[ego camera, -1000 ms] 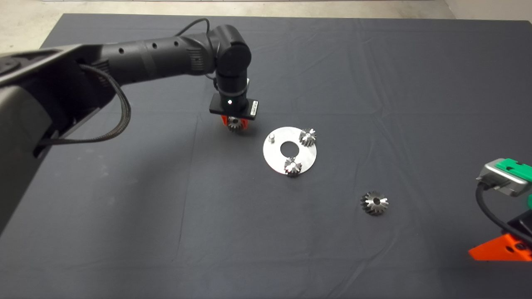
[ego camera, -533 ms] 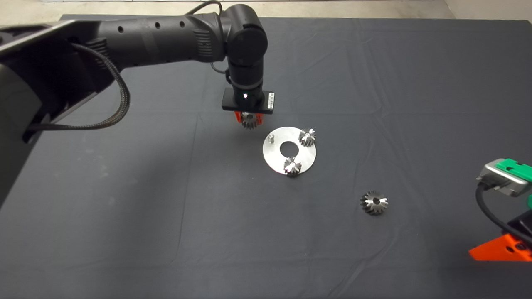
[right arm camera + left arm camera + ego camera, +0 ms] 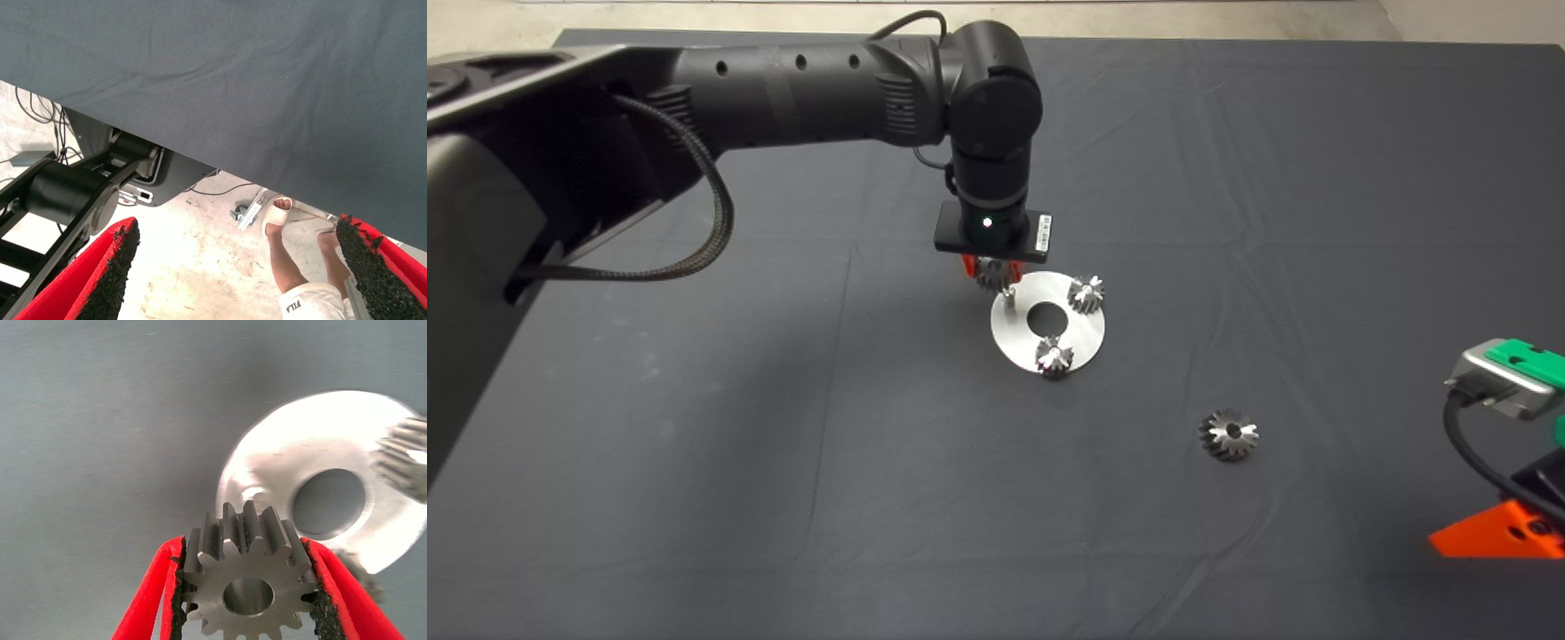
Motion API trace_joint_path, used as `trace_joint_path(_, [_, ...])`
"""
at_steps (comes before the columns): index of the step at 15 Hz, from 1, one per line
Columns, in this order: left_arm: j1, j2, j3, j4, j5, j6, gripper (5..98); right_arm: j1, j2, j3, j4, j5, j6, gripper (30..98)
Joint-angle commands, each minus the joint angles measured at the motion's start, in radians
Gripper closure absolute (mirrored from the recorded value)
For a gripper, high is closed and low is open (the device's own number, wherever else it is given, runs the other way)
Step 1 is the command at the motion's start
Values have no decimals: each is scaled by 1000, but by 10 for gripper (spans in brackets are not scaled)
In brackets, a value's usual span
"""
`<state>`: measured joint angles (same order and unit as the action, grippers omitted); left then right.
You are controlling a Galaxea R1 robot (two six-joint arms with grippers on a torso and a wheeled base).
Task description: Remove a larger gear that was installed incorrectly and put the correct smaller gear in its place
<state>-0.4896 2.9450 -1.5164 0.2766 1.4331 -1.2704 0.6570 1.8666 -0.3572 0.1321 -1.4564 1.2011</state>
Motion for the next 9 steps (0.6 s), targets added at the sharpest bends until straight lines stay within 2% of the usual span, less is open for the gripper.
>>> trace_joint_path(1, [-27, 4, 9, -10, 0, 30, 675, 16, 1, 2, 37, 1, 3, 505])
trace_joint_path(3, [-24, 4, 4, -10, 0, 34, 676, 18, 9, 2, 38, 1, 3, 505])
trace_joint_path(5, [-24, 4, 1, -10, 1, 68, 677, 18, 7, 0, 36, 0, 3, 505])
trace_joint_path(9, [-23, 4, 0, -10, 4, 103, 677, 35, 7, 0, 38, 1, 3, 505])
